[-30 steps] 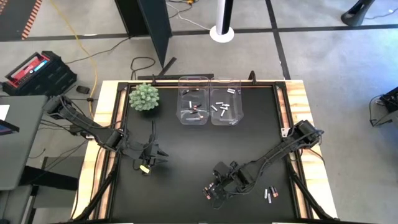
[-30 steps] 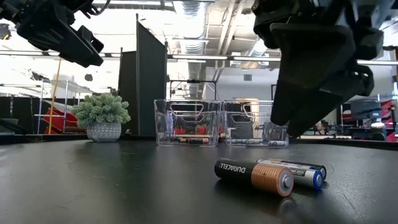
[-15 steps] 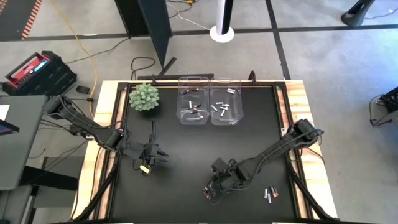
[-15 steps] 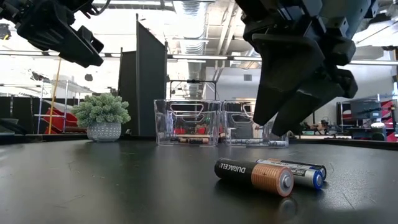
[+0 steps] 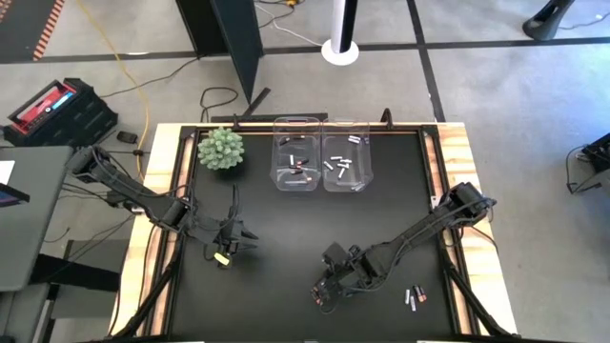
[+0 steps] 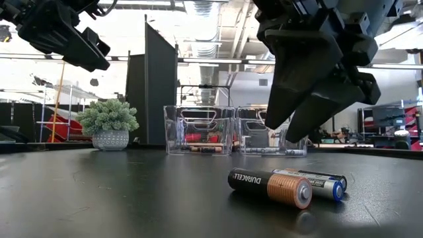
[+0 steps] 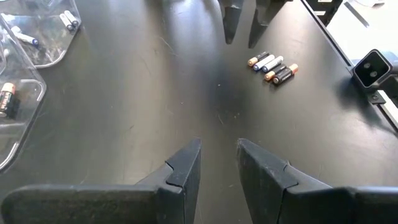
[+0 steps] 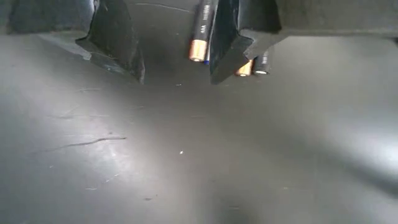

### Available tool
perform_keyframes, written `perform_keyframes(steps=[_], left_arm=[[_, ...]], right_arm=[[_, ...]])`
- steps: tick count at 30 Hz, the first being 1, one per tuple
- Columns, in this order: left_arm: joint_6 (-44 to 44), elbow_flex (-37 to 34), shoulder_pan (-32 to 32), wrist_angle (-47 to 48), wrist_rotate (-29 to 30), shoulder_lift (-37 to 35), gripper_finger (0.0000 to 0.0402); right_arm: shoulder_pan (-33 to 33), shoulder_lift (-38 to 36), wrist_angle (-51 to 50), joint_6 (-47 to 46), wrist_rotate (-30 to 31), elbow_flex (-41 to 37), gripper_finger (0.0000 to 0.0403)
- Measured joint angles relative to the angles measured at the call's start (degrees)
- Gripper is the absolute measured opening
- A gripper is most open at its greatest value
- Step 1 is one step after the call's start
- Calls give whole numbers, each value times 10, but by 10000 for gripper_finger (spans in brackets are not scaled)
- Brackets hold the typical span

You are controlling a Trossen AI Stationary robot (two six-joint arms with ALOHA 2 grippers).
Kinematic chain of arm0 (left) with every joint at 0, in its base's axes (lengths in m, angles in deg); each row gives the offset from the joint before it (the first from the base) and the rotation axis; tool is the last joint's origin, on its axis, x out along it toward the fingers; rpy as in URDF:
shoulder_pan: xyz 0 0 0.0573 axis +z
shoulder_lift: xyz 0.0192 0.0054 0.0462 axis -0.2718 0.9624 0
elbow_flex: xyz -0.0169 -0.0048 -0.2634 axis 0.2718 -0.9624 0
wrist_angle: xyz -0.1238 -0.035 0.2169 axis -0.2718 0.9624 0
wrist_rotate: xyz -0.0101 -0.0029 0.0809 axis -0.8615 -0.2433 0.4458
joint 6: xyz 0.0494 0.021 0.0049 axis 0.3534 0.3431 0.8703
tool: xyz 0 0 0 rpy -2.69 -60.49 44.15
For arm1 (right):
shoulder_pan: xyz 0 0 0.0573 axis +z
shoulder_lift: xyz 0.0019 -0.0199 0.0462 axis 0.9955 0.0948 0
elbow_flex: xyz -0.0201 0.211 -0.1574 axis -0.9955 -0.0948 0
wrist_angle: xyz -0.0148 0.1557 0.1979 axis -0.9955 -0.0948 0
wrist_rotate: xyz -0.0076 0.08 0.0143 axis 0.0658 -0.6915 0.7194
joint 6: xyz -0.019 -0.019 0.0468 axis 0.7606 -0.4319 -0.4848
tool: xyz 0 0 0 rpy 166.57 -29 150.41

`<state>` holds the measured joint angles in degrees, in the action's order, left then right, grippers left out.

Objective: Sort batteries
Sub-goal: Put the small black battery into the left transparent bin

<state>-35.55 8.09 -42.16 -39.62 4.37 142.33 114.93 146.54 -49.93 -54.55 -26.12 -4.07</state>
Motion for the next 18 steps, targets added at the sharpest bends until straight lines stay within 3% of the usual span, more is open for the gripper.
perform_keyframes(steps=[18], left_arm=[[0,0,0,0,0,0,99]], right_arm=[[-17,0,32,-43,-6,0,201]])
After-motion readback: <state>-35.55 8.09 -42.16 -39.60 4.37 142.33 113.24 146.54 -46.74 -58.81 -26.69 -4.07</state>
